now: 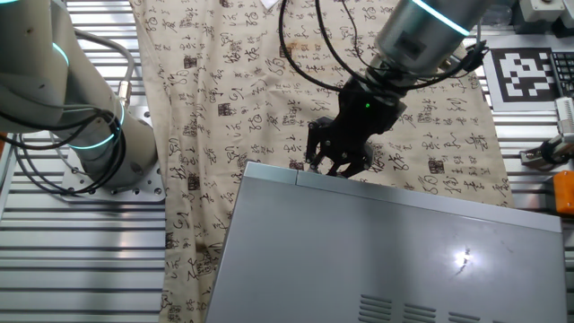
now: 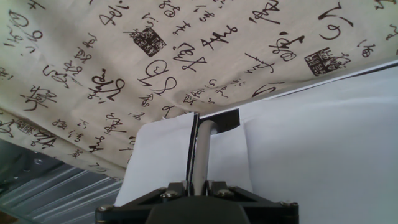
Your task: Open the microwave door
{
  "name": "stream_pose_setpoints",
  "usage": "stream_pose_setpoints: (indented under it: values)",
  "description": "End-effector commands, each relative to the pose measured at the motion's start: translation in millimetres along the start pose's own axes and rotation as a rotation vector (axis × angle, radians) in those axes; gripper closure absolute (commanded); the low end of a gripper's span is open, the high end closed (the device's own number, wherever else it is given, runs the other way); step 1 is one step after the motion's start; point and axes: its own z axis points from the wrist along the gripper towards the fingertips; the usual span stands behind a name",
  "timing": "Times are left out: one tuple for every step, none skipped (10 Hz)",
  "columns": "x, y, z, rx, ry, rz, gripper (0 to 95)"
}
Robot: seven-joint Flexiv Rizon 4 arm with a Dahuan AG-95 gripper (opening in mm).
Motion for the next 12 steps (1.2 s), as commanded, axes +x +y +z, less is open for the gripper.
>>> stream_pose_setpoints:
  values:
    - [-0.9,0.0,-1.4,-0.009,0.003,0.004,95.0]
    - [-2.3,-1.2,-2.0,-0.011,-0.002,0.015,95.0]
    - [-3.5,-1.4,-2.0,-0.015,0.004,0.03,95.0]
    - [-3.5,-1.5,-2.0,-0.017,0.008,0.035,95.0]
    - [-3.7,-1.8,-2.5,-0.016,0.009,0.036,95.0]
    - [-4.3,-3.0,-4.3,-0.019,0.011,0.04,95.0]
    - [-5.0,-4.4,-6.4,-0.025,0.015,0.042,95.0]
    - [-5.3,-4.6,-6.6,-0.034,0.015,0.05,95.0]
    - [-5.8,-4.6,-6.7,-0.035,0.013,0.055,95.0]
    - [-6.2,-4.7,-6.9,-0.037,0.014,0.058,95.0]
    - [-6.7,-4.7,-7.1,-0.04,0.015,0.06,95.0]
    - [-6.9,-4.7,-7.1,-0.043,0.016,0.063,95.0]
